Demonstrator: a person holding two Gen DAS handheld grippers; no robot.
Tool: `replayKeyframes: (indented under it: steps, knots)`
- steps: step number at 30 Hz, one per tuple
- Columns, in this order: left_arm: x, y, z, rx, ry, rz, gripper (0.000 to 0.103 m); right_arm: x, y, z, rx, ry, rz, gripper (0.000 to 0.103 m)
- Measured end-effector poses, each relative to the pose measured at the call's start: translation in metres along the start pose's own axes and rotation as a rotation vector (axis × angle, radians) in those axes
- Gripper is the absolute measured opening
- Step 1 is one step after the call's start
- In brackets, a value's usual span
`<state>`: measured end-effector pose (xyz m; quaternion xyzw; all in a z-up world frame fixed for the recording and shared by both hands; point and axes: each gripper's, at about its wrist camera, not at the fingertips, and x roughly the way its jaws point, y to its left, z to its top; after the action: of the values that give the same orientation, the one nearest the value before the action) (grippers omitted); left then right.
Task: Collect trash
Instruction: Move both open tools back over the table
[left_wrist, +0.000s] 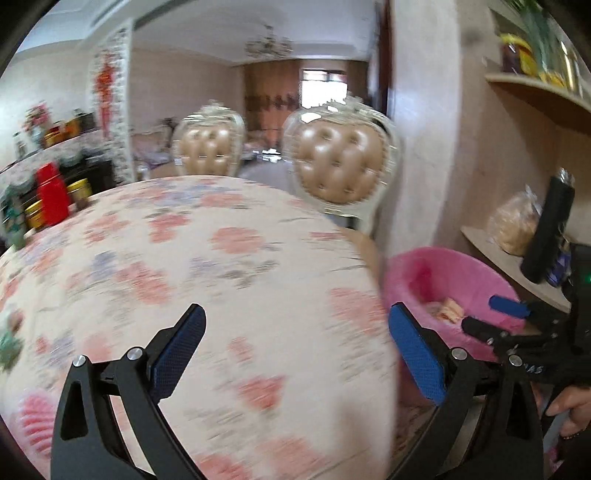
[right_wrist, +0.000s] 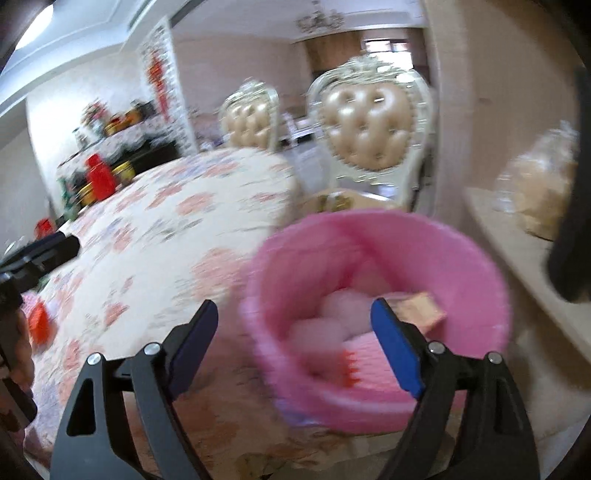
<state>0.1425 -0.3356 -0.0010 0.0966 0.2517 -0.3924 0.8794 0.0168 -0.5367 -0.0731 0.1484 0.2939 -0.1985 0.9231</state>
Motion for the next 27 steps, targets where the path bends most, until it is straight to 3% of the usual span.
replayKeyframes:
  steps: [8,16,22,27]
  knots:
    - [-0.087,0.121,-0.039,-0.170,-0.037,0.237,0.094,0.026,0.118,-0.002,-0.174,0.058,0.186,0.082]
    - [-0.163,0.237,-0.097,-0.350,0.005,0.502,0.094,0.037,0.239,-0.005,-0.353,0.092,0.391,0.082]
    - [-0.192,0.288,-0.136,-0.473,0.056,0.609,0.094,0.032,0.313,-0.011,-0.483,0.104,0.506,0.082]
    - [-0.188,0.302,-0.150,-0.482,0.119,0.634,0.094,0.036,0.361,-0.018,-0.579,0.123,0.561,0.082]
